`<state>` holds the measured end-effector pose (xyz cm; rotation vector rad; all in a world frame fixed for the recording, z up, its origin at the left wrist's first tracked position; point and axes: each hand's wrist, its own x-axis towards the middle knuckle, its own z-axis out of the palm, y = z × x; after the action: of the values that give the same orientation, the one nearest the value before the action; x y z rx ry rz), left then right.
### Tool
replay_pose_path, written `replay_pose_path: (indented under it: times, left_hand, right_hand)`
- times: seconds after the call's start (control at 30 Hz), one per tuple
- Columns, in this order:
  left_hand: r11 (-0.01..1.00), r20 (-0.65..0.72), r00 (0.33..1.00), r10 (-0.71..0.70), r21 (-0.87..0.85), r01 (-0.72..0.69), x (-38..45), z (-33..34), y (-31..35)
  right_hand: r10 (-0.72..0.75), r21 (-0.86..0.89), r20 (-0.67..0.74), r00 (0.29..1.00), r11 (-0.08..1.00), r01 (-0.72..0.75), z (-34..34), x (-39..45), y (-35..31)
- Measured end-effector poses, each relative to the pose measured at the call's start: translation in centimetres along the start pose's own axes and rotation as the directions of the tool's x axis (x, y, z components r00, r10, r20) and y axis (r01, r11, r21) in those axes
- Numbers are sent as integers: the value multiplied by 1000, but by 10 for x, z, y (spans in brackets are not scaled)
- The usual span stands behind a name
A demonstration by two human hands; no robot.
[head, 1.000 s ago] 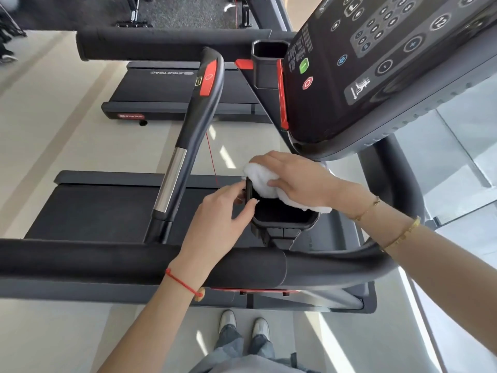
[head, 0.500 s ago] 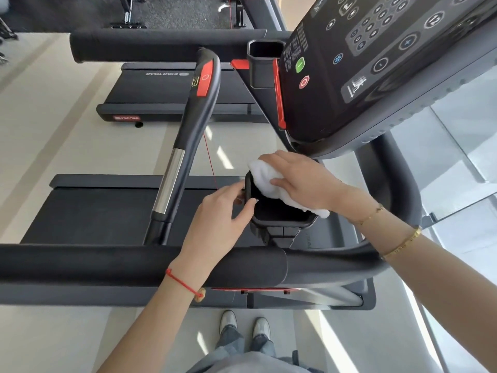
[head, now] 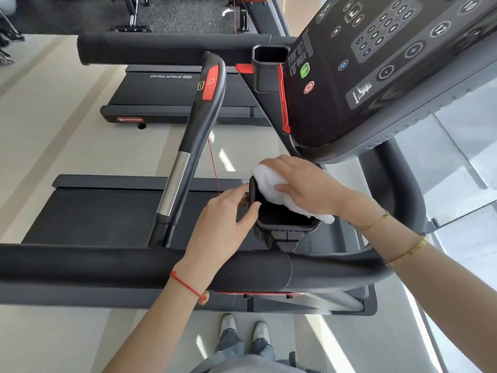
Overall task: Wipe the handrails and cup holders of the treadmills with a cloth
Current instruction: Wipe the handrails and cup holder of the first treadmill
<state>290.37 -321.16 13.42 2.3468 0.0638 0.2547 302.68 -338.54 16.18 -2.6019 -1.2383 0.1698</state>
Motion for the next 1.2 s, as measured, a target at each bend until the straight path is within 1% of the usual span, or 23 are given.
replay_pose_path:
  times: [0.03, 0.07, 0.13, 0.17, 0.2, 0.27, 0.4, 0.5, 0.6, 0.67, 0.73, 0.8, 0.83, 0.9, 0.97, 1.03, 1.1, 1.13, 1.2]
  left_hand:
    - [1000, -2, 1000, 8, -3, -8, 0, 0, 0]
    - [1000, -5, 1000, 16, -1, -16, -1, -1, 1]
    - [1000, -10, 1000, 24, 4, -24, -1, -1, 1]
    - [1000, -11, 1000, 25, 4, -25, -1, -1, 1]
    - [1000, -11, 1000, 25, 5, -25, -1, -1, 1]
    - [1000, -9, 1000, 28, 11, -28, -1, -1, 2]
    - [999, 0, 1000, 30, 19, -30, -1, -2, 2]
    - [999, 6, 1000, 22, 25, -22, -1, -3, 2]
    - [999, 5, 1000, 25, 28, -25, -2, -3, 2]
    - [999, 18, 999, 28, 30, -29, -4, -4, 3]
    - [999, 25, 999, 26, 27, -27, -6, -6, 3]
    - [999, 38, 999, 25, 34, -26, -11, -8, 3]
    - [999, 46, 999, 24, 43, -26, -14, -10, 4]
    - [998, 52, 998, 25, 61, -29, -21, -14, 4]
    - [996, 45, 999, 20, 81, -23, -30, -18, 5]
    - [995, 30, 1000, 9, 101, -12, -40, -20, 6]
    - [993, 6, 1000, 8, 119, -9, -49, -21, 8]
    - [992, -10, 1000, 13, 130, -11, -53, -22, 8]
    - [988, -45, 999, 25, 152, -18, -60, -24, 9]
  right_hand:
    - [38, 44, -13, 999, 998, -38, 0, -10, 2]
    - [91, 123, -28, 995, 989, -87, -1, -20, 3]
    - [240, 310, -38, 970, 926, -217, 1, -41, -1]
    - [315, 370, -35, 949, 886, -280, 4, -51, -5]
    - [376, 397, -35, 926, 856, -332, 8, -59, -9]
    - [451, 407, -42, 892, 823, -397, 13, -64, -13]
    - [510, 401, -18, 860, 792, -461, 7, -36, -8]
    - [506, 402, -43, 861, 798, -449, 9, -38, -8]
    - [505, 427, -107, 856, 802, -419, 11, -67, -16]
    - [476, 470, -153, 866, 806, -360, 4, -89, -21]
    - [360, 483, -178, 916, 843, -238, -9, -106, -28]
    - [184, 448, -125, 975, 887, -110, -16, -113, -38]
    - [111, 396, -69, 991, 915, -74, -15, -111, -42]
    - [20, 209, 28, 999, 978, -26, -7, -98, -49]
    - [44, 66, 99, 994, 997, -51, 1, -77, -58]
    - [132, -3, 125, 983, 991, -133, 3, -62, -64]
    - [161, -50, 91, 983, 986, -157, 7, -59, -66]
    - [151, -44, 54, 987, 988, -149, 9, -62, -66]
    - [111, 23, -31, 993, 994, -110, 12, -74, -66]
